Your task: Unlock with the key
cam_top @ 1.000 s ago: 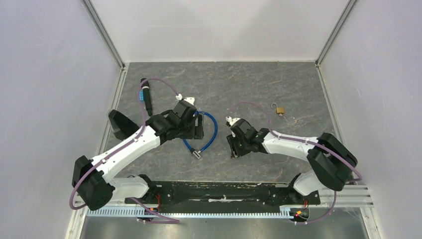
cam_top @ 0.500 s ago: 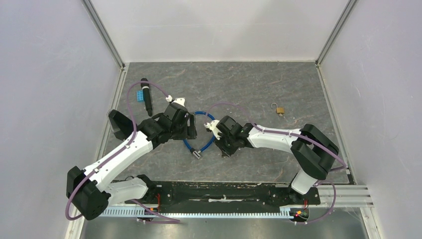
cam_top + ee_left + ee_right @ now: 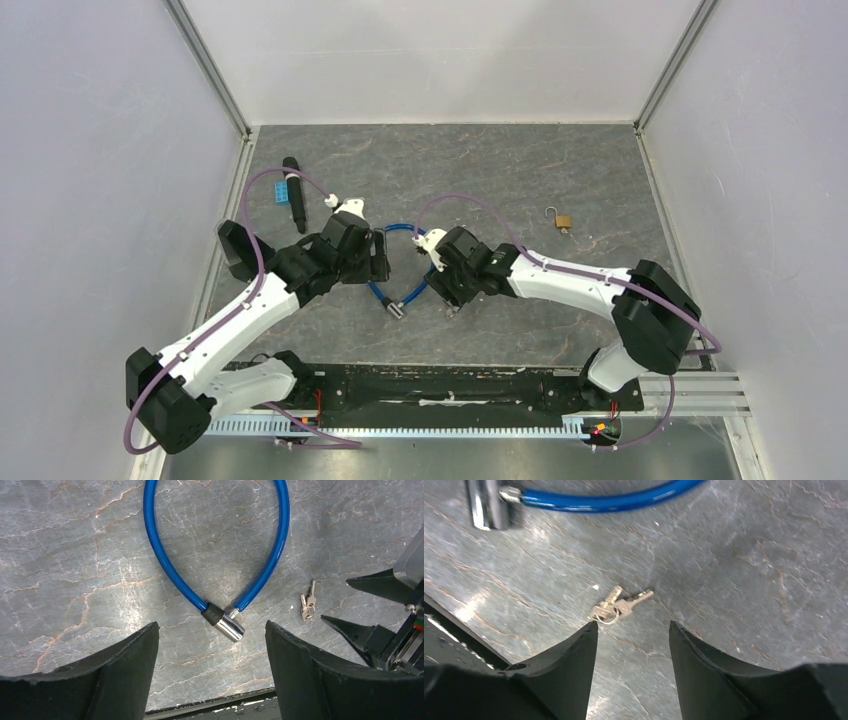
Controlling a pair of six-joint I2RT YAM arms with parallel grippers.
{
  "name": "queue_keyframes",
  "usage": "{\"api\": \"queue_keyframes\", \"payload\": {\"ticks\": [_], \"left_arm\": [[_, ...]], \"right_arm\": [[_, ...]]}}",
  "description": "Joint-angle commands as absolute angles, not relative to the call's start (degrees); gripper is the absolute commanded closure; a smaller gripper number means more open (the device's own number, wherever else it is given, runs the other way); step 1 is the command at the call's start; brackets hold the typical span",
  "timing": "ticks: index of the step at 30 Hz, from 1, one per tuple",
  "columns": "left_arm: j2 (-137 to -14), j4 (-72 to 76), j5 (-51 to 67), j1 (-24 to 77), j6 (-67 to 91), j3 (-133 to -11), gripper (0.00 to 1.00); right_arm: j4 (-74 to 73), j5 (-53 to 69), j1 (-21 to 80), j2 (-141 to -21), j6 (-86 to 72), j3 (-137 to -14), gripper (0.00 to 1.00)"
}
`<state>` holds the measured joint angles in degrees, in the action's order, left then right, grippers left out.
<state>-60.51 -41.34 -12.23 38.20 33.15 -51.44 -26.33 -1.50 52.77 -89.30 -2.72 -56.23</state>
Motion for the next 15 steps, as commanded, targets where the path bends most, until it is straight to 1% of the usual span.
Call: {"api": "queue_keyframes", "payload": {"ticks": [1, 4, 7, 12, 15], "left_arm": [[-57.9, -39.7, -15.5, 37.5, 33.4, -51.5, 0.17], [-56.3, -41.0, -16.9, 36.8, 33.3, -51.5, 0.17], [-54.7, -41.9, -17.6, 35.8, 33.1, -51.1, 0.17], [-53.2, -42.6, -17.3, 34.8, 33.1, -50.8, 0.17], [-53.2, -42.5, -17.2, 34.4, 33.1, -50.7, 0.17]], "right_arm": [[-18.5, -1.5, 54.6, -90.6, -6.2, -56.0, 0.43], [-15.3, -0.2, 54.7, -92.3, -5.5, -56.5, 0.46], [-17.4, -0.2, 54.7, -96.3, -4.6, -59.1, 0.49], [-17.9, -0.2, 54.6, -98.3, -5.1, -58.7, 0.5], [-17.5, 3.0, 55.0, -98.4, -4.0, -57.8, 0.5]]}}
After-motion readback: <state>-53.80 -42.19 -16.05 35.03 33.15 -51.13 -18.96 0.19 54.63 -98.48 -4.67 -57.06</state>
